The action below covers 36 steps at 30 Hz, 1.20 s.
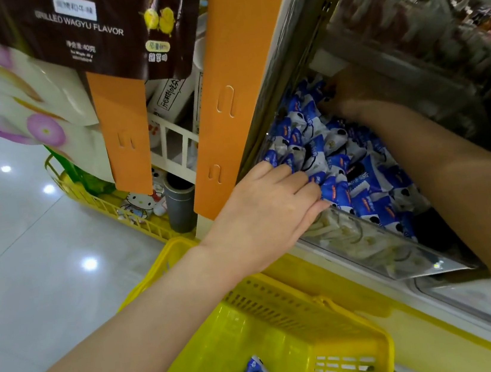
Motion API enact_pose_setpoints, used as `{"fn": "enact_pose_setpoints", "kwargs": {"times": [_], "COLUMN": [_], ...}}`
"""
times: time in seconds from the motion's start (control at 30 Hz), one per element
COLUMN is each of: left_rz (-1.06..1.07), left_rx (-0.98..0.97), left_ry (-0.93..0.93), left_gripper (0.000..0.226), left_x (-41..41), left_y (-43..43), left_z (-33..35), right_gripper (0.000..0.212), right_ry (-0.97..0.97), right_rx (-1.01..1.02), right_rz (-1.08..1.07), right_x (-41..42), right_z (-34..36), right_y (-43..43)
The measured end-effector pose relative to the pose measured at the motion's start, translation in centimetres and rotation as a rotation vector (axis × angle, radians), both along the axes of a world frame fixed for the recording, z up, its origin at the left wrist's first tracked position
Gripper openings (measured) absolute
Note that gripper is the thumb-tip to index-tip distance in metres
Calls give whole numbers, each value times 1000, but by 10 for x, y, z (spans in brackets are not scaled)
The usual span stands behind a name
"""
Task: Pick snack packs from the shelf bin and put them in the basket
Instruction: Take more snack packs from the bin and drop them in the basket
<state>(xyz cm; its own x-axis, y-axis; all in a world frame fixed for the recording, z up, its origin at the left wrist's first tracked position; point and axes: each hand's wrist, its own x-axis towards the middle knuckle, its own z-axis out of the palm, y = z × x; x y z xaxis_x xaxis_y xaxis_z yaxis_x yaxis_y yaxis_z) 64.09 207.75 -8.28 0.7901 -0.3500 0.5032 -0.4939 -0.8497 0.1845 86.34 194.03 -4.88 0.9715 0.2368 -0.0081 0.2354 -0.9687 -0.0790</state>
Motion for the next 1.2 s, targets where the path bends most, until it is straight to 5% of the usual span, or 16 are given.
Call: {"fn": "enact_pose_setpoints", "kwargs": {"times": [0.17, 0.3, 0.6, 0.93, 1.2], "left_rz": [-10, -12, -18, -13, -24], "left_rx": [1, -3, -3, 9, -453], "left_ry": [-5, 2, 36, 159, 162], "left_gripper": [37, 36, 38, 39, 27], "left_x": [1, 1, 0, -5, -49], "left_y": [0, 0, 0, -1, -2], "left_z": [0, -1, 1, 8, 7], "right_gripper": [31, 28, 35, 24, 14], "right_ry": [105, -156, -37, -390, -592], "right_rx": [127, 358, 226, 488, 719], "right_rz": [34, -36, -143, -132, 253], "right_x": [-2, -3, 7, -46, -167], "right_z": [-11, -8, -9, 2, 37], "right_y": [-1, -17, -16, -21, -10]}}
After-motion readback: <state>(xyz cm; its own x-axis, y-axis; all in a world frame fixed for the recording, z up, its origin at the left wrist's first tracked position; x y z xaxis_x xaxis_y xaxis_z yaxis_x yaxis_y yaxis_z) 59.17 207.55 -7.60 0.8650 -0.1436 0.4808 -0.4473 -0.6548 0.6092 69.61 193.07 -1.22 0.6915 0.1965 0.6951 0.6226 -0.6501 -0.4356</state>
